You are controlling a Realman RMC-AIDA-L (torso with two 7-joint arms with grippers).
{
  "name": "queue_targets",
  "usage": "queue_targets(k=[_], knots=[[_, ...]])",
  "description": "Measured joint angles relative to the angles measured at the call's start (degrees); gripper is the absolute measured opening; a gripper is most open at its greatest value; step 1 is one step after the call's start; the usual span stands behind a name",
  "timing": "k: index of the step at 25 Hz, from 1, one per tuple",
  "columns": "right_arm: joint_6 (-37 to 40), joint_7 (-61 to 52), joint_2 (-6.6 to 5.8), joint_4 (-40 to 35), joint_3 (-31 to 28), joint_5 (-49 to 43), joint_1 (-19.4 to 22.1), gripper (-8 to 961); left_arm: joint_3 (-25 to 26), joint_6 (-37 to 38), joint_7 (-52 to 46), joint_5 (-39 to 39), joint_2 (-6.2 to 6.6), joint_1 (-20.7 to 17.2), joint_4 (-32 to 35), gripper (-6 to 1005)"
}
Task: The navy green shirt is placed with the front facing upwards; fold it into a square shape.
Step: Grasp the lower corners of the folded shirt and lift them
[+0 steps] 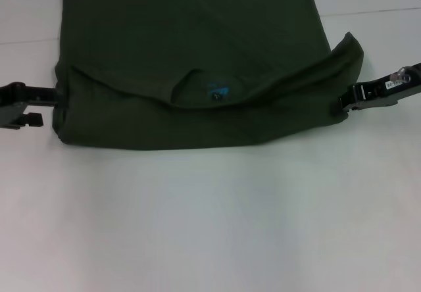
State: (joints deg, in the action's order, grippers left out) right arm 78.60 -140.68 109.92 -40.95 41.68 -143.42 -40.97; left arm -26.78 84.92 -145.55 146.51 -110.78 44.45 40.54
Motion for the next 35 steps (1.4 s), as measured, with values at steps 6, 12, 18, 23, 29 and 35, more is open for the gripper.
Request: queue_targets(k=[6,12,18,23,29,35], knots=[[0.57,-0.03,-0.13,-0.01,-0.03,-0.10,0.04,54,-3.44,-5.06,0.42,0.09,-0.48,0.29,-2.45,766],[0.60,-0.03,-0.15,0.04,0.18,-0.11,-0.05,54,-7.56,-10.90,0.04,0.14,-1.60,0.59,-4.01,765],[0.60,-0.03,-0.20,0.02,0.09,-0.11,-0.03,54,-9.88,-13.28,-0.63,0.41,-1.88,0.91,-4.61,766],[0.60,-0.03,-0.24,-0.01,0.07,-0.11,0.00,54,-11.37,-15.80,-0.66,0.55,-1.98,0.92,-5.96,765],[0.85,-0.03,-0.24,-0.01,0.16,-0.10,0.02,54,-12.20,-17.34,-0.69,0.59,-2.00,1.39,-7.45,765],[0.90,-0.03,-0.30,-0.01,0.18,-0.11,-0.04,54,-12.42,-17.20,-0.70,0.62,-2.16,2.14,-8.73,766]])
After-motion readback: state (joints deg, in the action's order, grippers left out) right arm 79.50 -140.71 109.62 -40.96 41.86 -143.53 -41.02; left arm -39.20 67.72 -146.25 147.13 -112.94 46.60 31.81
